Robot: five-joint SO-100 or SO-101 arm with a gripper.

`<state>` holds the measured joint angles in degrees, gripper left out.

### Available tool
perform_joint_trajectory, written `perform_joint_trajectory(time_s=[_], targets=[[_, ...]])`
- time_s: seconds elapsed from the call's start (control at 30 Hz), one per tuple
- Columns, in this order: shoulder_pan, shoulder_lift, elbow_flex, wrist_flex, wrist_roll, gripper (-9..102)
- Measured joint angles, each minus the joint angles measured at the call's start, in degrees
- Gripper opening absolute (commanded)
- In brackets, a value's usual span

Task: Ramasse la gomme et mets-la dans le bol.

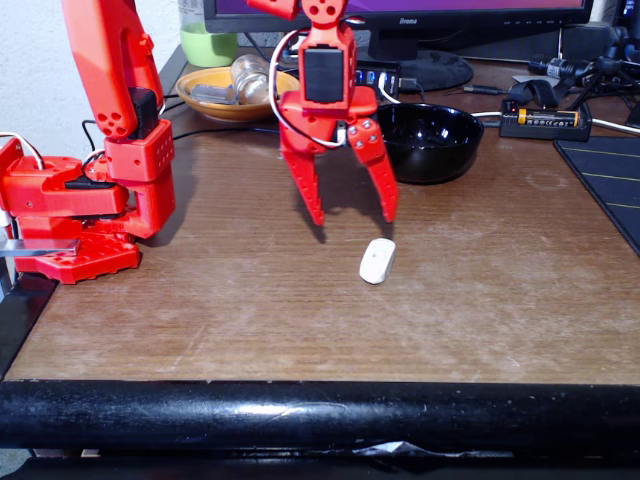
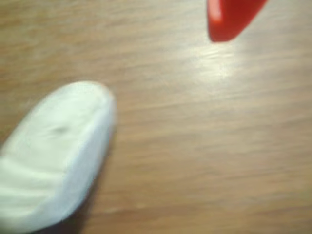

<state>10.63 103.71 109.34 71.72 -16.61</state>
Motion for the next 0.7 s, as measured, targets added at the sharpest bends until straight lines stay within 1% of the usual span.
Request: perform_joint_trajectory(time_s=[0.3,0.7], targets=[[0.79,-3.25,-0.7,-2.02,-3.6,28],[0.62,-6.42,-2.02,-3.34,-4.39,28]])
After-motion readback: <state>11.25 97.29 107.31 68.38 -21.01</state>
